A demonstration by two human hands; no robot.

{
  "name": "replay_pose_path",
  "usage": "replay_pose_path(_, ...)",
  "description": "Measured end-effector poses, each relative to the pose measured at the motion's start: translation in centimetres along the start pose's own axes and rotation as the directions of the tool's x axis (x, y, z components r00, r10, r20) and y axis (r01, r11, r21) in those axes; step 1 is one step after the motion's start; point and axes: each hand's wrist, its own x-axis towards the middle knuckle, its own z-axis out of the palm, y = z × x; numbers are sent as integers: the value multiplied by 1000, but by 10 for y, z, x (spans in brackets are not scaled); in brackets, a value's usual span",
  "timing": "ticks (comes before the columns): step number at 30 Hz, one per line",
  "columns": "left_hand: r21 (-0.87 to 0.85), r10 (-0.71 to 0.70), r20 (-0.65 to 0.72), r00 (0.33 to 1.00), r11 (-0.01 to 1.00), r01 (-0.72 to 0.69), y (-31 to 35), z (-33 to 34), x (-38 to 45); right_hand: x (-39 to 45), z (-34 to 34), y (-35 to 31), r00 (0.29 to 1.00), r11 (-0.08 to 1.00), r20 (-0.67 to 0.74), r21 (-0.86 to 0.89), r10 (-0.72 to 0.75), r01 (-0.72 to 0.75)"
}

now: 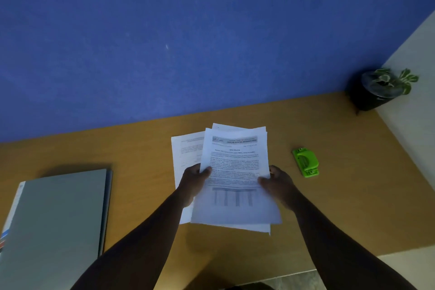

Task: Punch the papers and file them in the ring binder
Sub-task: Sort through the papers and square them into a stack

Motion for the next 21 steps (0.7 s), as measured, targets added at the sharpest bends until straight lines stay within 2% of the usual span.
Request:
replay_pose_path(4,-10,-91,-203,975,996,90,-5,2,11,0,-10,9,992,994,-125,107,20,-7)
replay_pose_path(5,31,-84,-249,965,995,95,-6,3,13,0,-13,12,989,990,-148,138,30,-10)
replay_pose_path(8,292,16,-332,943,952,87,-10,4,16,1,-23,18,977,982,-208,189,45,-5)
replay_pose_path(14,515,122,-367,922,852,93,-21,23,25,2,-32,24,961,982,-261,186,86,-37)
replay_pose_path(18,589,167,-377,911,802,97,-20,38,27,0,-36,29,957,985,-275,169,92,-46)
replay_pose_path(21,620,143,-388,911,772,143,-18,49,32,-2,-38,30,953,985,-287,164,100,-55)
